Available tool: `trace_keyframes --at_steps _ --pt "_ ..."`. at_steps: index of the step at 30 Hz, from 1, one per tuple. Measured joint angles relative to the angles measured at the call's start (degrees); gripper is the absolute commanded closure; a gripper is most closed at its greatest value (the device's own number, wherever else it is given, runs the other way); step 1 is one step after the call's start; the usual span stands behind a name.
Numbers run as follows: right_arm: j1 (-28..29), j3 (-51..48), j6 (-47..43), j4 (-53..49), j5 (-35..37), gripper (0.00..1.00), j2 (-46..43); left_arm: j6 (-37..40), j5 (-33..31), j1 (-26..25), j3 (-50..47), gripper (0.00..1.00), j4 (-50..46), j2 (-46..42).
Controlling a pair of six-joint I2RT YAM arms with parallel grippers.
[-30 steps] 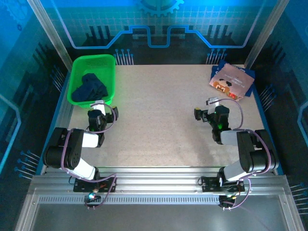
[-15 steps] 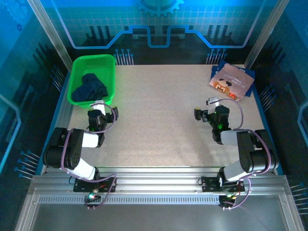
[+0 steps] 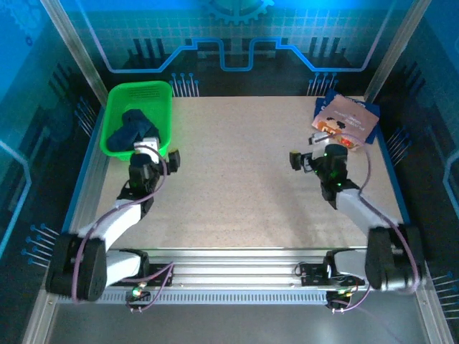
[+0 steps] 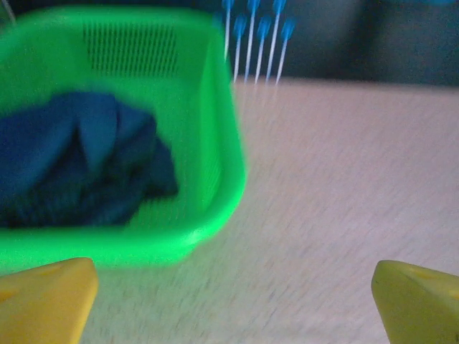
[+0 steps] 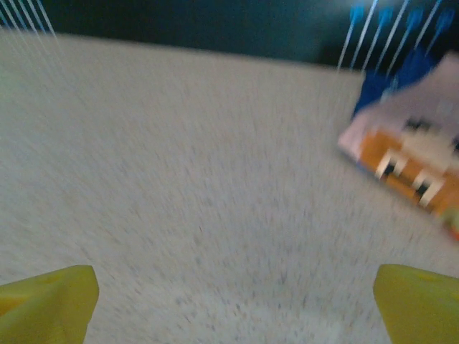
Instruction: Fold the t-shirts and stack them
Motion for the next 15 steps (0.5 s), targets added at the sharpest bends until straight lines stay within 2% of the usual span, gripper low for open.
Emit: trace_keyframes --at_steps 4,7,11,15 --pt "3.78 9.60 1.66 -13.86 -2.29 0.00 -9.33 -6.19 -0.35 -1.44 11.78 0.01 -16.46 -10.71" --pt "4.24 19.02 4.17 -24.96 -4.59 0.00 -8.15 -10.38 -1.25 -1.07 21.57 0.01 -29.35 -10.62" --pt "4.42 30.51 6.88 -36.54 -8.94 0.00 0.09 -13.73 -0.17 2.89 41.11 0.01 -47.04 1.53" --pt "6.36 40.02 9.11 -45.44 -13.46 0.00 9.57 -15.04 0.09 7.67 61.07 0.01 -60.11 20.24"
